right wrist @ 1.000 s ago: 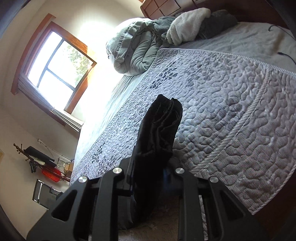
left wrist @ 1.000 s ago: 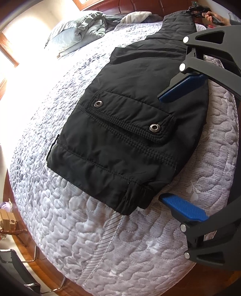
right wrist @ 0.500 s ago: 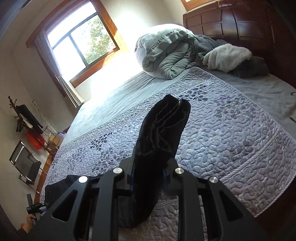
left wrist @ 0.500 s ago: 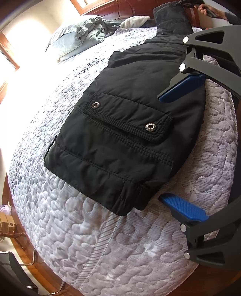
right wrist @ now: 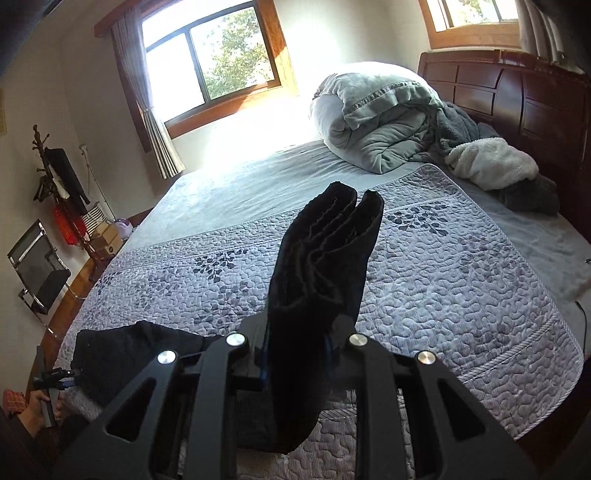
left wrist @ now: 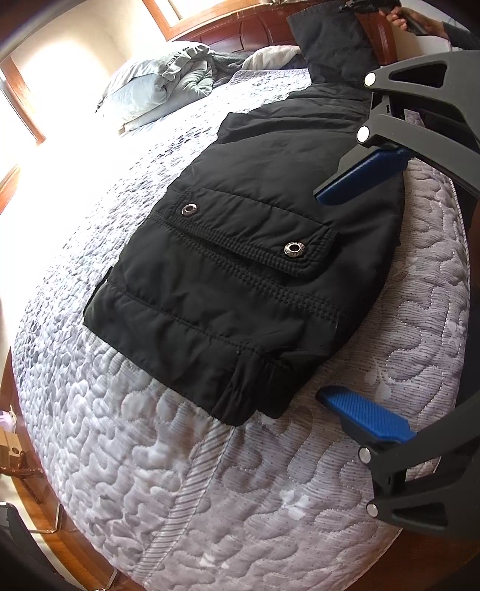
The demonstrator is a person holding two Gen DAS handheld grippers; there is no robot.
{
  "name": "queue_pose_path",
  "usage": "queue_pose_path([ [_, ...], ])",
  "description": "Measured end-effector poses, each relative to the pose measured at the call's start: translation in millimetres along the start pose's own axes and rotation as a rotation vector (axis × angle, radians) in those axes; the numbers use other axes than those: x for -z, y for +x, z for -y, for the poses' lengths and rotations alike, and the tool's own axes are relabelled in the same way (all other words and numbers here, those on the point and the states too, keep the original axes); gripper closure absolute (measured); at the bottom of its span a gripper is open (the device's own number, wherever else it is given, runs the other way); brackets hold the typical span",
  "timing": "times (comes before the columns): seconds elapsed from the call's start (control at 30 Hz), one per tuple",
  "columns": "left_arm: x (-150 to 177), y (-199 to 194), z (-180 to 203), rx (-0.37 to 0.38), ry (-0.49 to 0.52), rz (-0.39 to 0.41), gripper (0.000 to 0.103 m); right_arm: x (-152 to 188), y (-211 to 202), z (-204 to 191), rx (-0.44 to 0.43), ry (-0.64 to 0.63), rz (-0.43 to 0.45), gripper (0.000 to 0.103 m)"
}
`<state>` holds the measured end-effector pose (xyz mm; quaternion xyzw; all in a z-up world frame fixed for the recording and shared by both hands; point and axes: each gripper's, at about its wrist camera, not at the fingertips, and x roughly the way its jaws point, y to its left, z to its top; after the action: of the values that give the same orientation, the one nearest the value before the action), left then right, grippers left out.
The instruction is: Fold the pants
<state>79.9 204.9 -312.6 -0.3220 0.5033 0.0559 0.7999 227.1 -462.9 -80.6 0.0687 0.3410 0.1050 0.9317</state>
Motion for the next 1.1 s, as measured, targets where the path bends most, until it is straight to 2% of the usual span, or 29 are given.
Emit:
queue_pose_path([
  [0.5,-4,-7,-12,0.018,-0.007,0.009,0.004,2,17,-78,-0.017,-0.148,-0.02,0.084],
  [0.8,-7,-4,-8,0.021,0.002,0.01,0.004,22,29,-133,-0.012,-0.287,-0.037,0.084],
  [1.1,-14,-7,-14,0.033,-0.001,0.013,0.004,42,48,-168,-0.052,-0.33,-0.074,0.085],
])
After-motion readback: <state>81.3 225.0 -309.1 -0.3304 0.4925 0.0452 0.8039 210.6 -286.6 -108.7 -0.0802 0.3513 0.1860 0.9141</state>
